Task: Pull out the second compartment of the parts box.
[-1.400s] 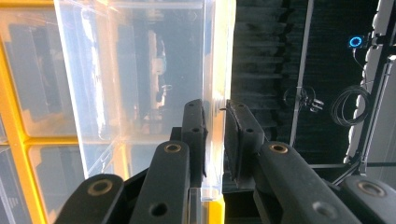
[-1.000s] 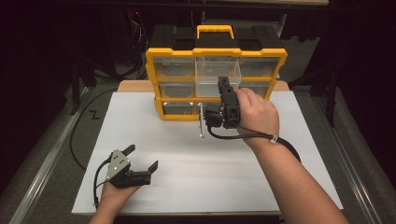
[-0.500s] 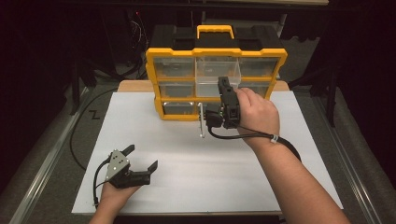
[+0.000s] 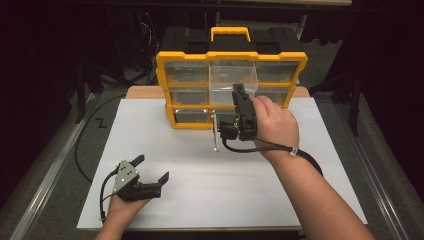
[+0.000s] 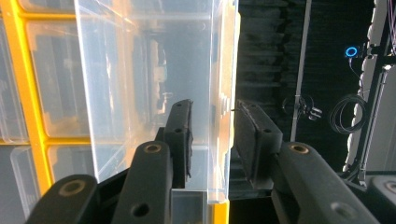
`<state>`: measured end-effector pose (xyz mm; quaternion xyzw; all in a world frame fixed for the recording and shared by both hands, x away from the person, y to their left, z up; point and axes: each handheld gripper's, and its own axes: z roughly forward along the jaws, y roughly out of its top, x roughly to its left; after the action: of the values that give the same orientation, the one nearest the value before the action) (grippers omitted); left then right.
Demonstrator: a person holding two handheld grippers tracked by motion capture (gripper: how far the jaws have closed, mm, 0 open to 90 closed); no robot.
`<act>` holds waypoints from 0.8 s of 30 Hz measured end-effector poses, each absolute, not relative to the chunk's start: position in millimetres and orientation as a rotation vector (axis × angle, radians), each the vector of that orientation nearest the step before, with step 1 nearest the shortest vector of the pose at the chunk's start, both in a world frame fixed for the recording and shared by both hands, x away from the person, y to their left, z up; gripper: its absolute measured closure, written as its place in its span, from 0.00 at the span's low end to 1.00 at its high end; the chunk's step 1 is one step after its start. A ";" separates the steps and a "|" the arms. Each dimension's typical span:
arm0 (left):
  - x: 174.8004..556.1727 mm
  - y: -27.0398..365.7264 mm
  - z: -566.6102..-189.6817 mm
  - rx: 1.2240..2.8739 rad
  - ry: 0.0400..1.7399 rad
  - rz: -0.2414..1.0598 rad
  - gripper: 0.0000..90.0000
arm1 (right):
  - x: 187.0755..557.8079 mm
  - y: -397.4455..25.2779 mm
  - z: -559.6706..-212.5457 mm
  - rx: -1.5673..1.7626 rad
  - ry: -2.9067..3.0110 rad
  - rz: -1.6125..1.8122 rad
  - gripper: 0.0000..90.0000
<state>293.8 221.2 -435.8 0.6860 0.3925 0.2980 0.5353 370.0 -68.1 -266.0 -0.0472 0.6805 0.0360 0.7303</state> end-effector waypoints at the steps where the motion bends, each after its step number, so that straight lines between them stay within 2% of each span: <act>1: 293.4 220.9 -435.6 1.634 0.932 0.711 0.00 | 368.6 -68.2 -265.8 -0.108 1.501 0.085 0.75; 13: 292.7 219.6 -436.3 1.643 0.932 0.711 0.00 | 352.4 -83.7 -278.8 -0.124 1.554 0.113 0.55; 24: 293.6 220.9 -436.8 1.639 0.944 0.715 0.00 | 348.0 -107.0 -310.2 -0.103 1.637 0.111 0.47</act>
<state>293.6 220.9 -436.8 0.6867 0.3955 0.2998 0.5311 348.0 -107.0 -310.2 -0.0458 0.7295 0.0496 0.6806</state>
